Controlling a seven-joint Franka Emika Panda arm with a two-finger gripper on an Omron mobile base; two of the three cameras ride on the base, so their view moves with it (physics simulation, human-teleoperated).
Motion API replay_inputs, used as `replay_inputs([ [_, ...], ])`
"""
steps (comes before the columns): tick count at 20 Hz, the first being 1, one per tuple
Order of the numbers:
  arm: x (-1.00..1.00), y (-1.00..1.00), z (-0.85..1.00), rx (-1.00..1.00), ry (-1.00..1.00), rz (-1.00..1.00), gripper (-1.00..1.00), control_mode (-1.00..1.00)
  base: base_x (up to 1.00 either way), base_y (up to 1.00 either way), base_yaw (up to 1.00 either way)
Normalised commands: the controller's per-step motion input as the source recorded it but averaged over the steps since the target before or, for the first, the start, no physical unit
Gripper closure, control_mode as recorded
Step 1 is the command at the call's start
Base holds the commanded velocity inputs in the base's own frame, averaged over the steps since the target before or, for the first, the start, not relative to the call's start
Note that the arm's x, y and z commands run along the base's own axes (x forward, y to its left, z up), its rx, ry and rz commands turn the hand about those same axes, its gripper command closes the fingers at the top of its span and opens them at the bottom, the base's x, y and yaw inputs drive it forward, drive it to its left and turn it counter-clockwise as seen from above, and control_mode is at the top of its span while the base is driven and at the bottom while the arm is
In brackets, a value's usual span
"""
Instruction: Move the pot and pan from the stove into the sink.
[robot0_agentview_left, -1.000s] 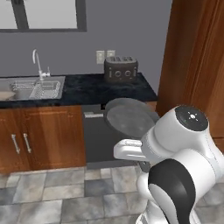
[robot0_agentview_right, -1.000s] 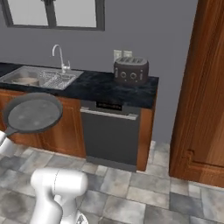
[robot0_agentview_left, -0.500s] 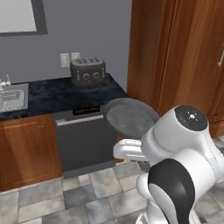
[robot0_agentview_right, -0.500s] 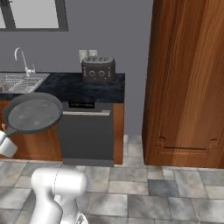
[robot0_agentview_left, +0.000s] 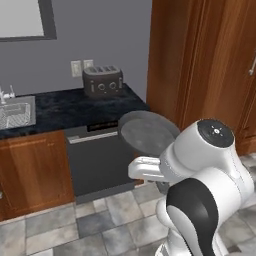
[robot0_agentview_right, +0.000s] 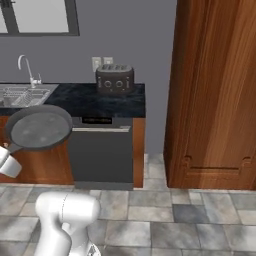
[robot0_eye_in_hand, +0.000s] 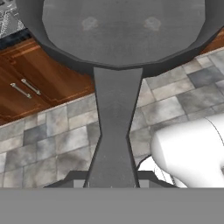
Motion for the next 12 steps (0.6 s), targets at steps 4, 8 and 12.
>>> replay_inputs([
  [4, 0.0, 0.0, 0.0, 0.0, 0.0, 0.0, 1.0, 1.0, 0.0, 0.88, 0.0],
  [8, 0.0, 0.0, 0.0, 0.0, 0.0, 0.0, 1.0, 1.0, 0.0, 0.91, 0.0],
  [12, 0.0, 0.0, 0.0, 0.0, 0.0, 0.0, 1.0, 1.0, 0.0, 0.91, 0.0],
])
